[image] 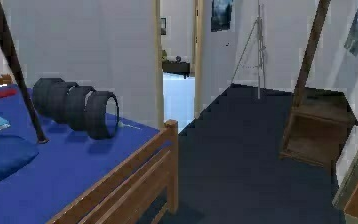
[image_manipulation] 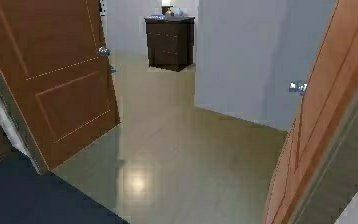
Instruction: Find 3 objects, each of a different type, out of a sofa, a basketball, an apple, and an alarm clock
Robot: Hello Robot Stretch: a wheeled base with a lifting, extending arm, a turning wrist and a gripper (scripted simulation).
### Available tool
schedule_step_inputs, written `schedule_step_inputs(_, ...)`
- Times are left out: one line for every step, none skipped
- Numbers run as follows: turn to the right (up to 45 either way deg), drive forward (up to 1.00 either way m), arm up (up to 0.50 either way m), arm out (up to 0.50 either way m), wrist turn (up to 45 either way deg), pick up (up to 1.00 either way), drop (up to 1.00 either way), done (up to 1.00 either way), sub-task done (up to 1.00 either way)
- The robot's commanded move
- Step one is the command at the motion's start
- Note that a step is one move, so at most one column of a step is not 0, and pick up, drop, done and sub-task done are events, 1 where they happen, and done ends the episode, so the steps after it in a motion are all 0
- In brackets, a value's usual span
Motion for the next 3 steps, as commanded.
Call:
schedule_step_inputs(45.0, 0.00, 0.00, 0.00, 0.0, 0.00, 0.00, 0.00, 0.00)
schedule_step_inputs(27.0, 0.00, 0.00, 0.00, 0.0, 0.00, 0.00, 0.00, 0.00)
schedule_step_inputs(0.0, 0.40, 0.00, 0.00, 0.0, 0.00, 0.00, 0.00, 0.00)
